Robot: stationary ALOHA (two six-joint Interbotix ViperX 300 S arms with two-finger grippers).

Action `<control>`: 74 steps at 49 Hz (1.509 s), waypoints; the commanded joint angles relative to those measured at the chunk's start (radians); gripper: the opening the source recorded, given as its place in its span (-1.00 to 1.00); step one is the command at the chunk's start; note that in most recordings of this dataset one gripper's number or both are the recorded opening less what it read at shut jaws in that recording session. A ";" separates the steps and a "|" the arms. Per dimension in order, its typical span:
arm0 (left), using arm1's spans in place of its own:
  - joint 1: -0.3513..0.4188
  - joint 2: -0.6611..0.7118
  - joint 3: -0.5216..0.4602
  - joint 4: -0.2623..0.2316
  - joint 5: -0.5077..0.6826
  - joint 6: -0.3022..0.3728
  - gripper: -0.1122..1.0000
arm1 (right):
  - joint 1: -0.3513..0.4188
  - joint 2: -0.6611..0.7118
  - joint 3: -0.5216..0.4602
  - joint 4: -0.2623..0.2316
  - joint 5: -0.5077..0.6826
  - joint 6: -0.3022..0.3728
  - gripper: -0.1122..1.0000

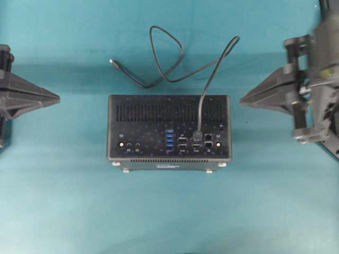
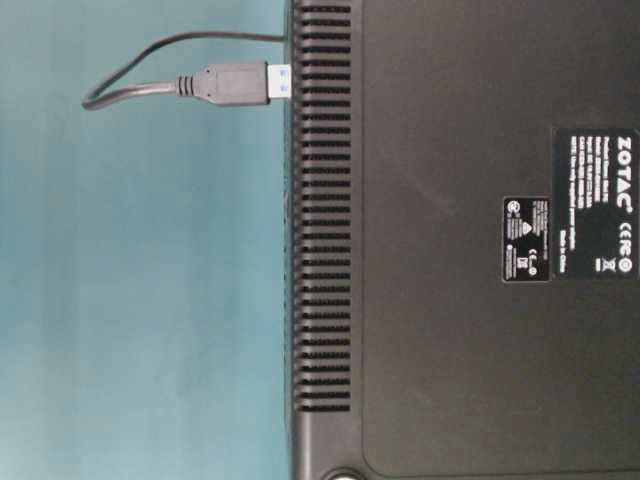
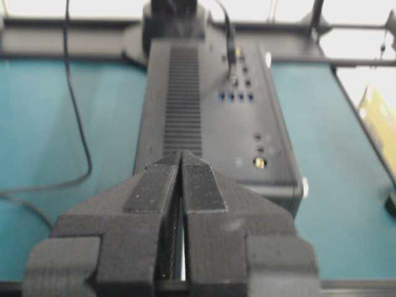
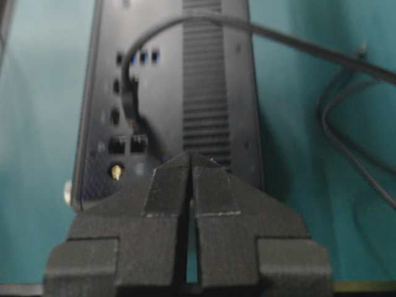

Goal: Insert the USB into the PC box with both arms.
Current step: 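Move the right gripper over the black cable's plug on the rear panel, then grasp the black cable plug with the right gripper and pull it out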

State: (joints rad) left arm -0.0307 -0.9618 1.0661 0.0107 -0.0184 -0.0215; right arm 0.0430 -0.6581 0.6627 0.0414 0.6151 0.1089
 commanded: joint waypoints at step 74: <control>-0.008 -0.043 -0.008 0.003 0.008 -0.003 -0.80 | 0.092 0.390 -0.379 -0.031 0.255 0.163 0.60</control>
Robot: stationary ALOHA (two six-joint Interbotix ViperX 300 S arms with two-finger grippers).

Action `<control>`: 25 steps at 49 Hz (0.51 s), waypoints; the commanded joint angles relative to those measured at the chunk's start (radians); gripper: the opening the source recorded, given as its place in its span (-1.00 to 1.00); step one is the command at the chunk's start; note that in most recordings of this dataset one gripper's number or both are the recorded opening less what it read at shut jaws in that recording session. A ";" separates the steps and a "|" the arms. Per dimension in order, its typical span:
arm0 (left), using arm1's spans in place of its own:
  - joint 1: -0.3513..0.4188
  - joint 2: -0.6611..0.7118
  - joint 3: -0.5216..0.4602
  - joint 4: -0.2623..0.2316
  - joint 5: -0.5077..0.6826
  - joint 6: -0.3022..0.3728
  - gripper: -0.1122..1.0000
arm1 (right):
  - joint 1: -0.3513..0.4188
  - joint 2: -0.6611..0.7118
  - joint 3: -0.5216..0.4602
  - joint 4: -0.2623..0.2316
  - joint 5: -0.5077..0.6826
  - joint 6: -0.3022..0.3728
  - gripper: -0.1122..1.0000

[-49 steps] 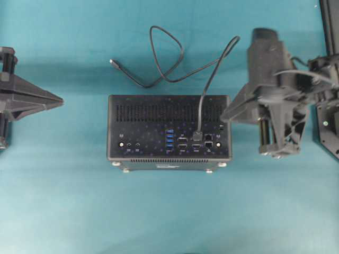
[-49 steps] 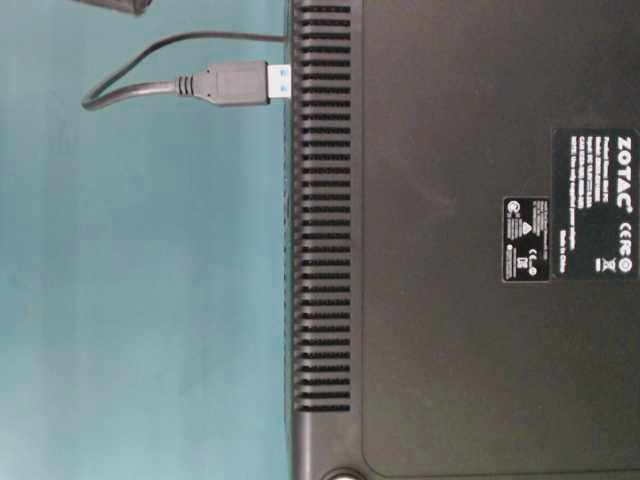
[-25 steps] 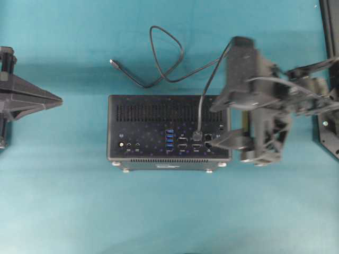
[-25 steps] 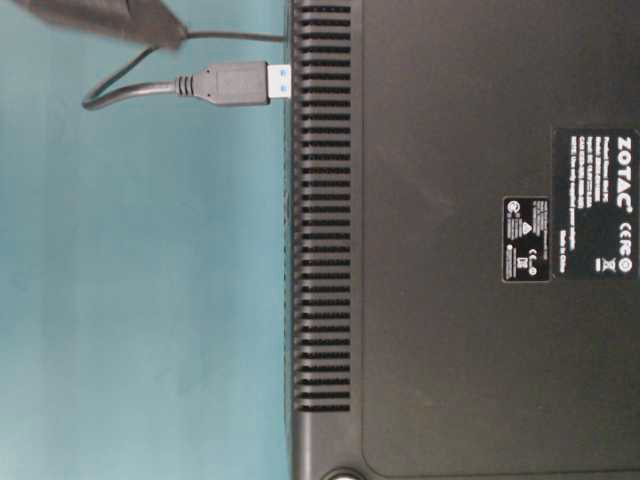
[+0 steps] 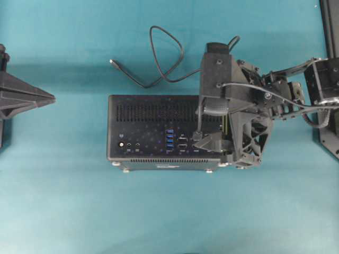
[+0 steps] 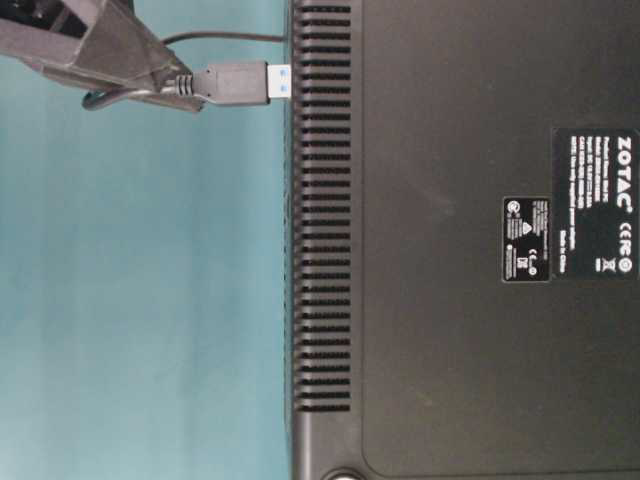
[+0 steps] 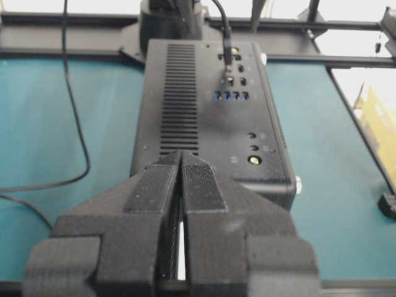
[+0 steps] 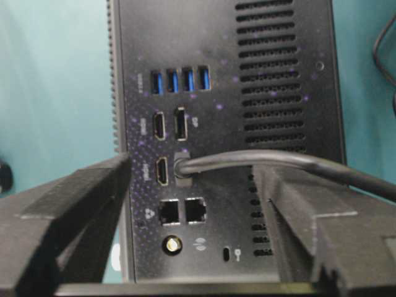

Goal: Insert the USB into the PC box with both arms.
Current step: 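Grasp the black cable plug with the right gripper and pull it out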

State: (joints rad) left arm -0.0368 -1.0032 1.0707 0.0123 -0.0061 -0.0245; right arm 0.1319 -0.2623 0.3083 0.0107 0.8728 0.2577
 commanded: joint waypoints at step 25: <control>-0.009 -0.005 -0.021 0.002 -0.005 0.000 -0.80 | 0.003 0.026 -0.031 0.005 0.002 0.014 0.54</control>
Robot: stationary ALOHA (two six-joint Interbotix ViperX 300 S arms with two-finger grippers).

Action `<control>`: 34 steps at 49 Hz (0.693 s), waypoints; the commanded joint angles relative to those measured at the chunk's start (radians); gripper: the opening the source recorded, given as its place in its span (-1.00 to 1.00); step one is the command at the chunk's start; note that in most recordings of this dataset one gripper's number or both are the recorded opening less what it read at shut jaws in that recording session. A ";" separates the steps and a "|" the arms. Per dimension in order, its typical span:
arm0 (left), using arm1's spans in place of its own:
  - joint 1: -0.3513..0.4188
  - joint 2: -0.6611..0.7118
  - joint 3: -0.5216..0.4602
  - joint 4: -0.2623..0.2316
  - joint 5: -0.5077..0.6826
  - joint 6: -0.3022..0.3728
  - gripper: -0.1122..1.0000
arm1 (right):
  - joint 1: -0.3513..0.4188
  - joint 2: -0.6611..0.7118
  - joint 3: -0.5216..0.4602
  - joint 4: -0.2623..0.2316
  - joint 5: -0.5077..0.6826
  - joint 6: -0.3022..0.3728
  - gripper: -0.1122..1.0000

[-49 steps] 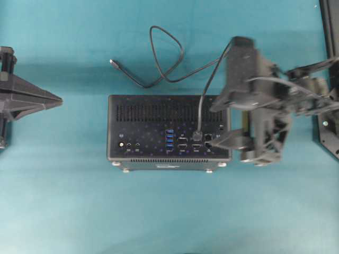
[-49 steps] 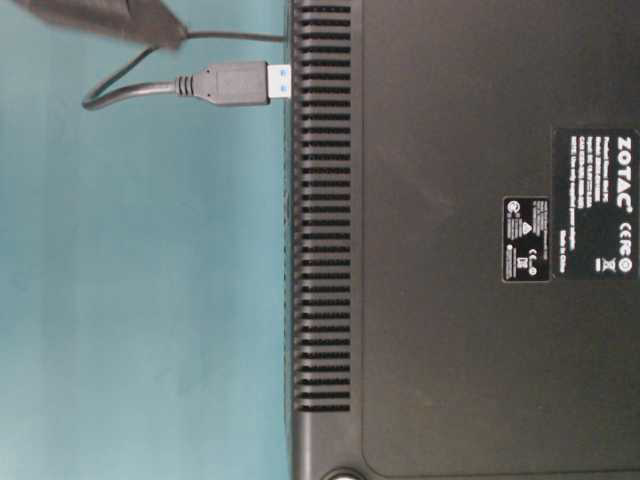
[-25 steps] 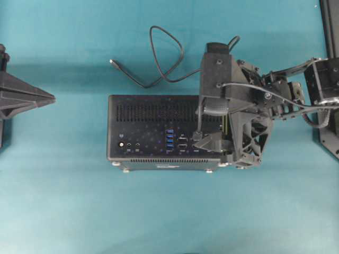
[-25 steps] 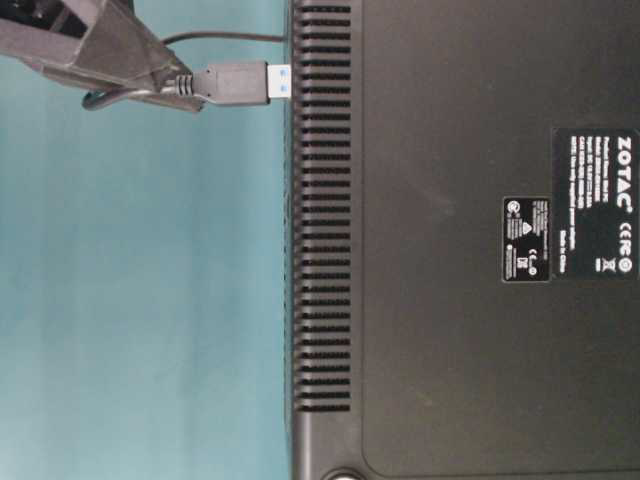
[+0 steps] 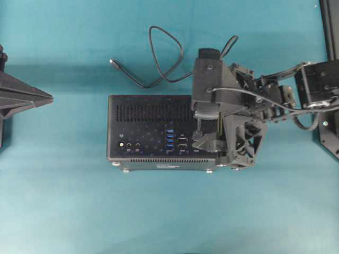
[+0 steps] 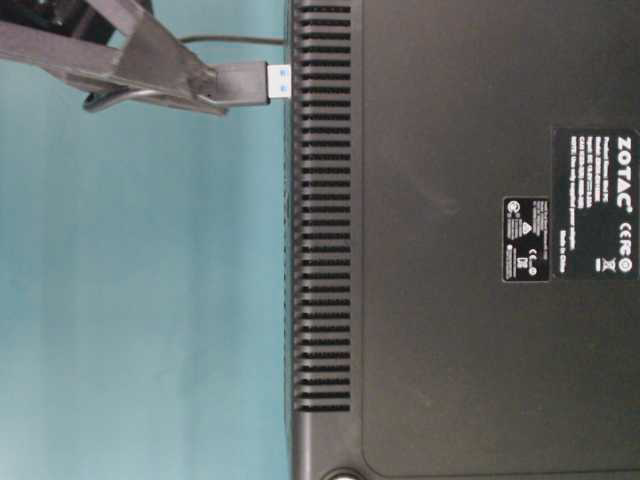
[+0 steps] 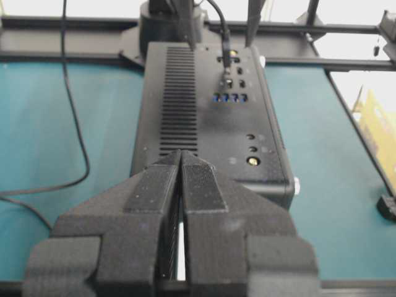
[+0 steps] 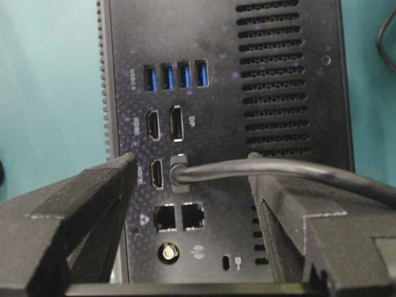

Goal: Insert the USB into the PC box with both arms.
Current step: 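Grasp the black cable plug with the right gripper and pull it out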

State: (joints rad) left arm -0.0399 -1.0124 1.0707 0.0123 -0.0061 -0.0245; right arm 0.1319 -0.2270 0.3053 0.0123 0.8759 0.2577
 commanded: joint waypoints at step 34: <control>-0.008 0.005 -0.015 0.002 -0.005 -0.002 -0.80 | 0.003 -0.002 -0.025 0.003 0.008 0.011 -0.14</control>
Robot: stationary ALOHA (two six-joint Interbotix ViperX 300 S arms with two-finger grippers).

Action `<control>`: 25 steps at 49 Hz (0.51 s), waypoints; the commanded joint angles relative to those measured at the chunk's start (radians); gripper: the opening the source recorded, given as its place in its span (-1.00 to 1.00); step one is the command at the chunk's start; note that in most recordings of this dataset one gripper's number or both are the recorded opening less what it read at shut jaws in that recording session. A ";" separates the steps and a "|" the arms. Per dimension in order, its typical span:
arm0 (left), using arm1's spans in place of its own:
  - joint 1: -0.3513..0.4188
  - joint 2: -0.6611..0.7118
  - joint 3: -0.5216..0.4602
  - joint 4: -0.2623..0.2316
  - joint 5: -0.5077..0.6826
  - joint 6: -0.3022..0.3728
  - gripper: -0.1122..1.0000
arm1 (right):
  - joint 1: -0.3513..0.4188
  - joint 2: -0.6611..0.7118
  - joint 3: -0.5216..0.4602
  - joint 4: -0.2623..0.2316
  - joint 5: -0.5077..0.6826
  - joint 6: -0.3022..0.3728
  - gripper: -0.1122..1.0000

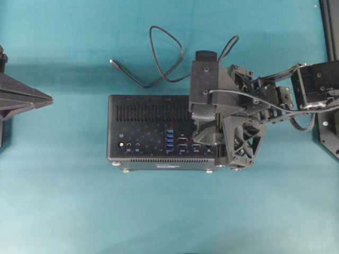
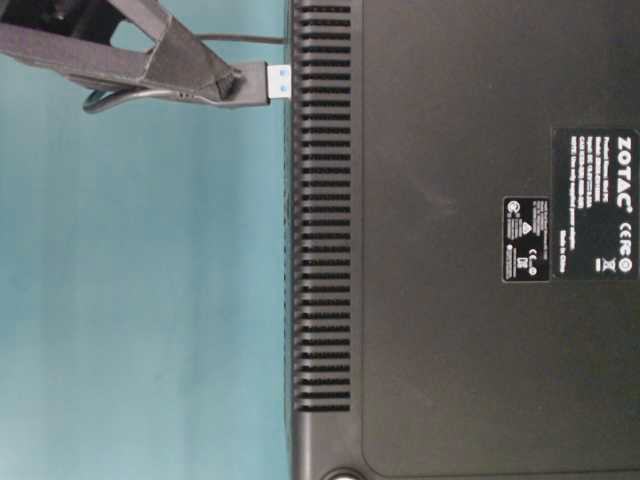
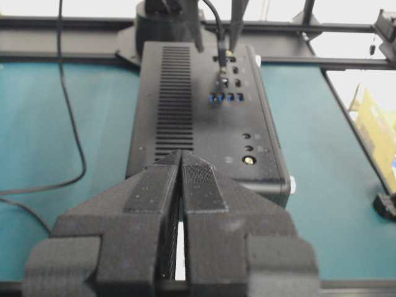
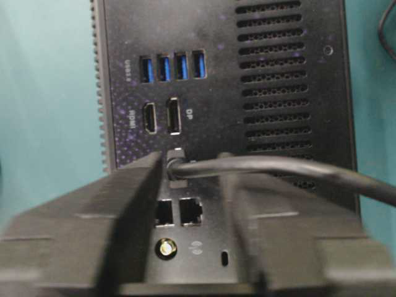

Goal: Insert the USB into the PC box with both arms.
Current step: 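Grasp the black cable plug with the right gripper and pull it out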

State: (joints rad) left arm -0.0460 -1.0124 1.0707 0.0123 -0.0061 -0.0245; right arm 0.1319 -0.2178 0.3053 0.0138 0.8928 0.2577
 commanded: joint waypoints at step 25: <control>-0.002 0.000 -0.015 0.002 -0.005 -0.005 -0.80 | 0.028 -0.014 -0.086 -0.074 -0.014 0.006 -0.61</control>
State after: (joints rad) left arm -0.0460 -1.0155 1.0707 0.0107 -0.0061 -0.0276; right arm 0.1442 -0.2178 0.2592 -0.0353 0.8805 0.2577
